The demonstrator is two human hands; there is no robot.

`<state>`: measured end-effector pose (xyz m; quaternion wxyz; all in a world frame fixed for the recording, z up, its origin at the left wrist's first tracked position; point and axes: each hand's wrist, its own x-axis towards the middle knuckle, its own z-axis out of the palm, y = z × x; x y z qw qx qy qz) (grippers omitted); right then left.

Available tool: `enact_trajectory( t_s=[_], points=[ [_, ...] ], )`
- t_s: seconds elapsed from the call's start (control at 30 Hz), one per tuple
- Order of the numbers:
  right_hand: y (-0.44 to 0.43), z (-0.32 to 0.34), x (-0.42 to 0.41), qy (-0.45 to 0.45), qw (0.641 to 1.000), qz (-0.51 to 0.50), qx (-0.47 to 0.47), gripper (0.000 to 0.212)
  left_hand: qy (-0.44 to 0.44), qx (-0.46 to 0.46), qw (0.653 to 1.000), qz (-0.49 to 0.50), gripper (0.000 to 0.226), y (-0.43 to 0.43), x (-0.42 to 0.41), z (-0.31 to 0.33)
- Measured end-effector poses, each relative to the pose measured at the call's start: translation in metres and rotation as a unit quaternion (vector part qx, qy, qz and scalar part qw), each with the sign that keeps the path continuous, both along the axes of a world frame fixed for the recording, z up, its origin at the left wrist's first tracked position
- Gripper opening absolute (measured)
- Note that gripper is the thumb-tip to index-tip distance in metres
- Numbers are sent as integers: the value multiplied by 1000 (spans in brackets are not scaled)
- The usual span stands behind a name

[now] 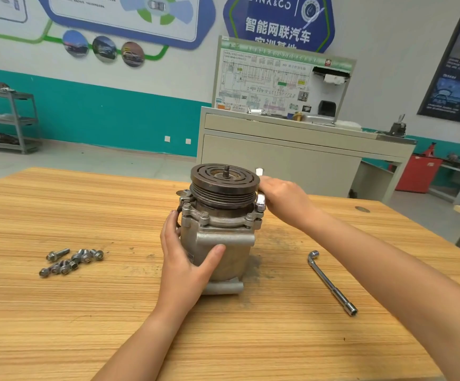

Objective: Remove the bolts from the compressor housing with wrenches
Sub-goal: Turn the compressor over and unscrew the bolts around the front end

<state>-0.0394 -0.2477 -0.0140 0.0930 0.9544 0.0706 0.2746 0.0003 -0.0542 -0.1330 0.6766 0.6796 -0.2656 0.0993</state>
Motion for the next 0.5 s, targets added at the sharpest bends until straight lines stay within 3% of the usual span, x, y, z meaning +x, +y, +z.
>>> enact_trajectory(
  t_s=[0.07, 0.13, 0.2, 0.27, 0.33, 0.5],
  points=[
    [-1, -1, -7, -38, 997, -19, 69, 31, -3, 2, 1000, 1, 99, -1, 0, 0],
    [-3, 5, -22, -105, 976, -65, 182, 32, -2, 2, 1000, 1, 102, -1, 0, 0],
    [0, 10, -46, -145, 957, -82, 237, 37, 1, 0, 1000, 1, 106, -1, 0, 0],
    [11, 12, -72, -138, 969, -119, 166, 40, 4, 0, 1000, 2, 107, -1, -1, 0],
    [26, 10, -91, -69, 975, -204, 61, 46, 4, 0, 1000, 3, 107, 0, -2, 1],
    [55, 12, -95, 68, 958, -277, -35, 46, 7, 1, 1000, 0, 107, 1, -3, 2]
  ],
)
